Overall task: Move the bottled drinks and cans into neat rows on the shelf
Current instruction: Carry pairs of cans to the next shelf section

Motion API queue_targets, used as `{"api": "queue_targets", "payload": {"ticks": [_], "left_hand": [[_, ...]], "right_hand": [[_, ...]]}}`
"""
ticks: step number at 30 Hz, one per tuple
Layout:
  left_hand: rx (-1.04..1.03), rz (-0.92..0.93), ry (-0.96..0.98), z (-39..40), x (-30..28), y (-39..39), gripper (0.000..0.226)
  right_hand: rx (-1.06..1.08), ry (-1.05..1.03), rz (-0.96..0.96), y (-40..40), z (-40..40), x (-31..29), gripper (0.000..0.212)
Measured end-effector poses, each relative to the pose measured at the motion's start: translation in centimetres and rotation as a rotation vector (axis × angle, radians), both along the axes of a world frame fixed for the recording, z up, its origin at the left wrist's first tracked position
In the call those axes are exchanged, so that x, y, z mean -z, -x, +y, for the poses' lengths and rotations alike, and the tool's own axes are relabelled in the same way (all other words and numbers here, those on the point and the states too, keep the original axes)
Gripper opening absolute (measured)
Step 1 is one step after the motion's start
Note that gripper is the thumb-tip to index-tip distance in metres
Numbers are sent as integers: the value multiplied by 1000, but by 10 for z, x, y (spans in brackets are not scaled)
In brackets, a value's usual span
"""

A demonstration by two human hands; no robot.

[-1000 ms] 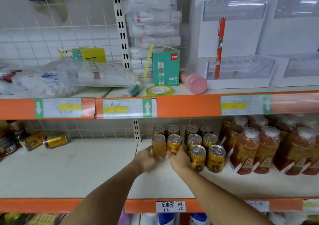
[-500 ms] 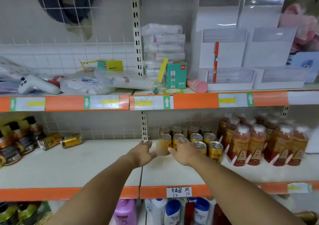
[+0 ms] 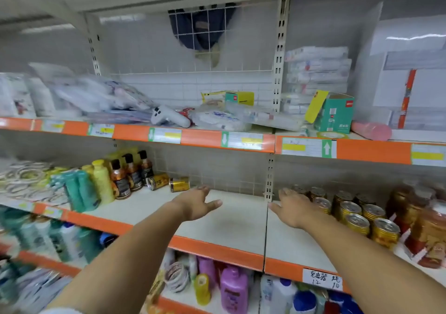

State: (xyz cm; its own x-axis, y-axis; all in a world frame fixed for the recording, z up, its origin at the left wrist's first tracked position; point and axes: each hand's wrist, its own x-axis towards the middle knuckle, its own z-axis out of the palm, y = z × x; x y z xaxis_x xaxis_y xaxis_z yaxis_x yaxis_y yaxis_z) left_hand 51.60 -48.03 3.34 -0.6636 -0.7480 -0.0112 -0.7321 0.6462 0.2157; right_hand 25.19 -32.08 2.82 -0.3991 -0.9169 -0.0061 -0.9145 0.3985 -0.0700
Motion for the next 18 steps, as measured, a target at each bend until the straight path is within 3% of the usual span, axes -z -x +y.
{"api": "queue_targets", "payload": {"ticks": [9, 18], "left_hand": [[-163, -22, 20, -26, -11, -108, 94], [-253, 56, 6, -58, -11, -151, 94]], "right_hand": [[-114, 20, -30, -66, -59, -19, 76], [-249, 99, -28, -108, -135, -25, 76]]}}
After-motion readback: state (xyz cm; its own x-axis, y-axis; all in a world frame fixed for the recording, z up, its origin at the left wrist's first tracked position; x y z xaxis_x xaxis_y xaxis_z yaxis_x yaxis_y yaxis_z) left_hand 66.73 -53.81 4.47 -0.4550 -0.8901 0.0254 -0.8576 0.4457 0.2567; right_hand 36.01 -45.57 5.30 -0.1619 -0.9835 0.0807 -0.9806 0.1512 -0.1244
